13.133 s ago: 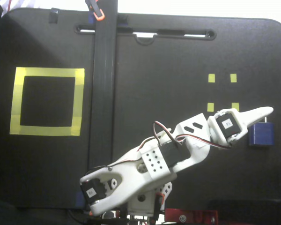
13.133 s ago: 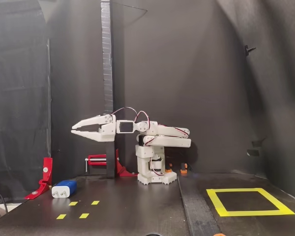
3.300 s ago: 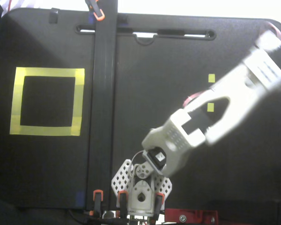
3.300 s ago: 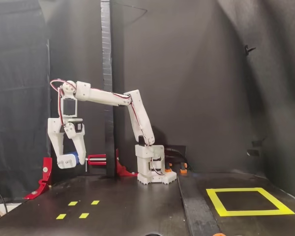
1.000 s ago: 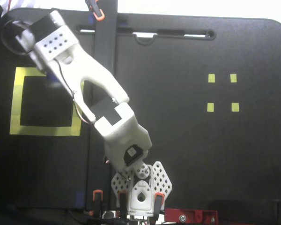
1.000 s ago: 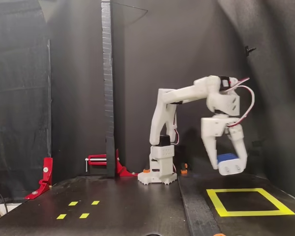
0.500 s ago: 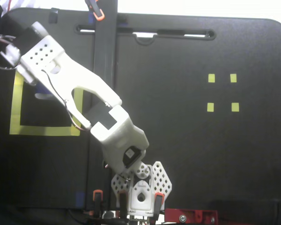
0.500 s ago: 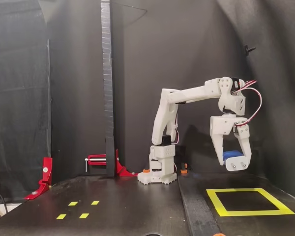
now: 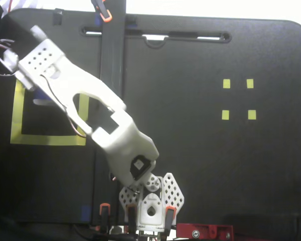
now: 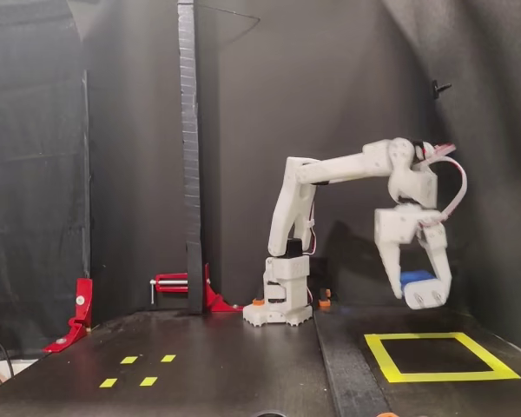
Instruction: Grasp the block and place it in the designated area.
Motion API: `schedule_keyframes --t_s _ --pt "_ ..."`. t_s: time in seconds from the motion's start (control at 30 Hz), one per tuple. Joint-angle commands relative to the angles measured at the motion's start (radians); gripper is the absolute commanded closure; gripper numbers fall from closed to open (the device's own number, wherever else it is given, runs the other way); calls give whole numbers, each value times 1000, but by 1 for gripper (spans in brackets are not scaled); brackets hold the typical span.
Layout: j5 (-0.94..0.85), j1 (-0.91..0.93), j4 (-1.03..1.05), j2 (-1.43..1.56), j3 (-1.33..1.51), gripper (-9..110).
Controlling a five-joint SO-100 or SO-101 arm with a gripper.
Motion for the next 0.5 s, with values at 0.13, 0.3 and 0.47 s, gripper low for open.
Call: schedule_keyframes --t_s 0.13,0.3,0.47 --pt "17 -14 -71 -98 -3 79" --pt "26 -31 -89 -152 -3 79" --pt "31 -38 -110 -196 -3 79"
